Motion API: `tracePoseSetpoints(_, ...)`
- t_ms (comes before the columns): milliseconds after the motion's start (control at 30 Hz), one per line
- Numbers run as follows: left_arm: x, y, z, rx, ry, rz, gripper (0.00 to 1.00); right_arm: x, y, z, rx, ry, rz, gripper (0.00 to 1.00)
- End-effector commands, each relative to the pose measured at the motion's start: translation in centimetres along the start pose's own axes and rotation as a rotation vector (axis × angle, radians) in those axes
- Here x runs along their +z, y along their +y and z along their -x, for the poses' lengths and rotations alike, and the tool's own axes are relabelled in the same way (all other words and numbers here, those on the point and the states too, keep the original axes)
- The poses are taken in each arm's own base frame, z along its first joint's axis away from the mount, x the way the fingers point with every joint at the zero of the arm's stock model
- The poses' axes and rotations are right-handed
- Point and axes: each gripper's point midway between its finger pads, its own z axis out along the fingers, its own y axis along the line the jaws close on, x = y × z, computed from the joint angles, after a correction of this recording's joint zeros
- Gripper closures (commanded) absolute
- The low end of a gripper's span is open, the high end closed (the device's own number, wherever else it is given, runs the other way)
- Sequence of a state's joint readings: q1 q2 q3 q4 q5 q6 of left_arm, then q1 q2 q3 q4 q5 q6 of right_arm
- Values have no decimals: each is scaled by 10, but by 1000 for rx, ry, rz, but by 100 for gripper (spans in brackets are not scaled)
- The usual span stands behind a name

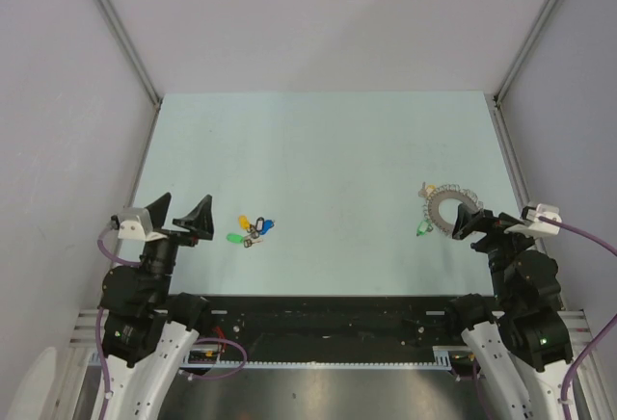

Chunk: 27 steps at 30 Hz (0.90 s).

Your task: Put the keys on the keyring

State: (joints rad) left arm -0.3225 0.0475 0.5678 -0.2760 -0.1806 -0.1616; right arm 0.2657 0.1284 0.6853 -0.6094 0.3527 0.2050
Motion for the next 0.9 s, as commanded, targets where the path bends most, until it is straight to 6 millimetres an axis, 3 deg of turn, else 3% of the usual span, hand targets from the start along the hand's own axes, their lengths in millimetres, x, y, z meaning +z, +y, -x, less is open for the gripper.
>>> tracePoseSetpoints(0,2,4,-1,-62,8,40,0,-3,0,17,22,-46,-6,0)
tracePoseSetpoints(333,2,7,-13,-122,67,78,0,16,22,6,-31,78,62,0)
tracePoseSetpoints(367,2,7,-18,-122,79,78,0,26,24,-8,-43,161,46,0)
tracePoseSetpoints(433,2,5,-23,-121,90,67,0,34,27,-15,-48,230,31,0)
tracePoseSetpoints(500,0,3,-26,-118,99,56,0,49,28,-34,-75,331,-3,0)
tracePoseSetpoints(633,-1,2,-27,-108,106,46,0,71,32,-48,-50,457,-63,0)
tracePoseSetpoints(733,-2,0,-27,-91,104,29,0,90,19,-76,-61,570,-168,1)
tracePoseSetpoints(867,-4,1,-28,-71,106,29,0,113,4,-110,9,687,-257,10)
